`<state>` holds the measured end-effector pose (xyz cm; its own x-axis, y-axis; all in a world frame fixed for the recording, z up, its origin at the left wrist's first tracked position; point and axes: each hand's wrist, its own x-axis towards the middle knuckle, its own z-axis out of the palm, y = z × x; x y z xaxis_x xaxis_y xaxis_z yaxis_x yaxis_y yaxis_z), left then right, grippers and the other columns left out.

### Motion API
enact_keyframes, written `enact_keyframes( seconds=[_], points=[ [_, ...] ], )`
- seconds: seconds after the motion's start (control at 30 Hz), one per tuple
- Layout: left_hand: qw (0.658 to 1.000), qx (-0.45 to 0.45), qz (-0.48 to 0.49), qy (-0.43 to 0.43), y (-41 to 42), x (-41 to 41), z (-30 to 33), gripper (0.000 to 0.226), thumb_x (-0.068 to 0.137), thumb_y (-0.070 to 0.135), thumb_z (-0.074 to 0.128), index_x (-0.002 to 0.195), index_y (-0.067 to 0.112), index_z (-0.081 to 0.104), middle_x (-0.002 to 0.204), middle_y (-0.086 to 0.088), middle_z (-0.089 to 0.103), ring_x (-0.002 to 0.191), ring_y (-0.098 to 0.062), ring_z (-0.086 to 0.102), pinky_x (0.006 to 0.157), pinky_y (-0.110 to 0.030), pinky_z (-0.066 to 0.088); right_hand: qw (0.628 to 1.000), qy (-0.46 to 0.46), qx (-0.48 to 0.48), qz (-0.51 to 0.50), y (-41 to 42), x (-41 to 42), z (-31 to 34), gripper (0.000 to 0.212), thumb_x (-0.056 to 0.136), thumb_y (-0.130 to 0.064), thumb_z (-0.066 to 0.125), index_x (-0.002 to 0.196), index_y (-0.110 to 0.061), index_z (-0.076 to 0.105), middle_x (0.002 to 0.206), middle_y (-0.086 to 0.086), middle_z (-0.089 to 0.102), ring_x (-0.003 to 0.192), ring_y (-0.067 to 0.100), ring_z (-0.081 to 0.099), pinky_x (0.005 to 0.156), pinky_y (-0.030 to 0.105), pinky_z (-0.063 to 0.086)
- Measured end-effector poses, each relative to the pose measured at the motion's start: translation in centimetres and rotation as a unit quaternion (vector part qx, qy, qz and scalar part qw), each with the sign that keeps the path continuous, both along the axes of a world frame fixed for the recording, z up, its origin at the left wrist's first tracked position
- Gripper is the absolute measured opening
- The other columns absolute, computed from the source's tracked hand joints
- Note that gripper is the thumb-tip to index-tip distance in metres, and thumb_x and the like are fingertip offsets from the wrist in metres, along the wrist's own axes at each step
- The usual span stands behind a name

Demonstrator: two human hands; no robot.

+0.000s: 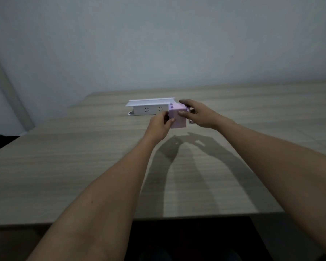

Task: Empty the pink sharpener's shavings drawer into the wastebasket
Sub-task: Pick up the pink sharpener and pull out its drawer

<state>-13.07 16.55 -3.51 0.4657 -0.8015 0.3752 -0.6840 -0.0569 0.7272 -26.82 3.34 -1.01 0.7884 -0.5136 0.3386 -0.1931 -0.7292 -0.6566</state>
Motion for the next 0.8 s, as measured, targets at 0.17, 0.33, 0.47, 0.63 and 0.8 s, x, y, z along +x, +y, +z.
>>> enact_keyframes(
  seconds=[0.17, 0.33, 0.47, 0.63, 0.8],
  points=[
    [0.999, 0.027, 0.001, 0.034, 2.8, -1.7, -3.1, 0.038, 0.097, 0.016, 0.064, 0.131, 0.0, 0.064, 0.125, -0.018, 0.072, 0.115, -0.03, 0.069, 0.1, -0.041, 0.055, 1.0, 0.018, 0.014, 0.004, 2.3, -1.3, -3.5, 0.056, 0.099, -0.023, 0.063, 0.149, -0.009, 0.044, 0.142, 0.013, 0.054, 0.12, 0.022, 0.056, 0.088, 0.032, 0.049],
    [0.996, 0.041, -0.008, 0.078, 4.0, -2.4, -4.6, 0.038, 0.096, 0.011, 0.064, 0.131, -0.001, 0.062, 0.126, -0.02, 0.071, 0.114, -0.032, 0.069, 0.1, -0.046, 0.055, 0.999, 0.048, 0.016, 0.0, 3.0, -1.8, -5.5, 0.058, 0.098, -0.025, 0.063, 0.151, -0.009, 0.042, 0.149, 0.012, 0.051, 0.131, 0.028, 0.053, 0.109, 0.04, 0.044],
    [0.995, 0.043, -0.017, 0.086, 4.0, -2.3, -4.6, 0.045, 0.094, 0.008, 0.066, 0.137, 0.001, 0.058, 0.13, -0.019, 0.068, 0.117, -0.031, 0.067, 0.101, -0.042, 0.054, 0.998, 0.058, 0.023, -0.001, 3.0, -1.8, -5.3, 0.064, 0.097, -0.029, 0.064, 0.153, -0.013, 0.039, 0.15, 0.012, 0.051, 0.13, 0.029, 0.055, 0.109, 0.045, 0.045],
    [0.988, 0.036, -0.053, 0.138, 3.7, -2.2, -4.7, 0.062, 0.089, 0.001, 0.071, 0.146, 0.008, 0.048, 0.138, -0.012, 0.062, 0.119, -0.023, 0.063, 0.088, -0.021, 0.055, 0.998, 0.058, 0.038, 0.001, 2.2, -2.3, -5.3, 0.08, 0.086, -0.035, 0.077, 0.154, -0.017, 0.038, 0.144, 0.012, 0.053, 0.126, 0.025, 0.058, 0.107, 0.044, 0.048],
    [0.983, 0.05, -0.061, 0.167, 3.3, -1.2, -4.8, 0.069, 0.083, -0.002, 0.075, 0.146, 0.009, 0.049, 0.137, -0.014, 0.064, 0.121, -0.029, 0.065, 0.102, -0.046, 0.056, 0.997, 0.061, 0.051, 0.013, 1.7, -2.4, -5.7, 0.073, 0.081, -0.022, 0.084, 0.144, -0.01, 0.049, 0.137, 0.009, 0.059, 0.122, 0.023, 0.06, 0.1, 0.035, 0.054]
  ],
)
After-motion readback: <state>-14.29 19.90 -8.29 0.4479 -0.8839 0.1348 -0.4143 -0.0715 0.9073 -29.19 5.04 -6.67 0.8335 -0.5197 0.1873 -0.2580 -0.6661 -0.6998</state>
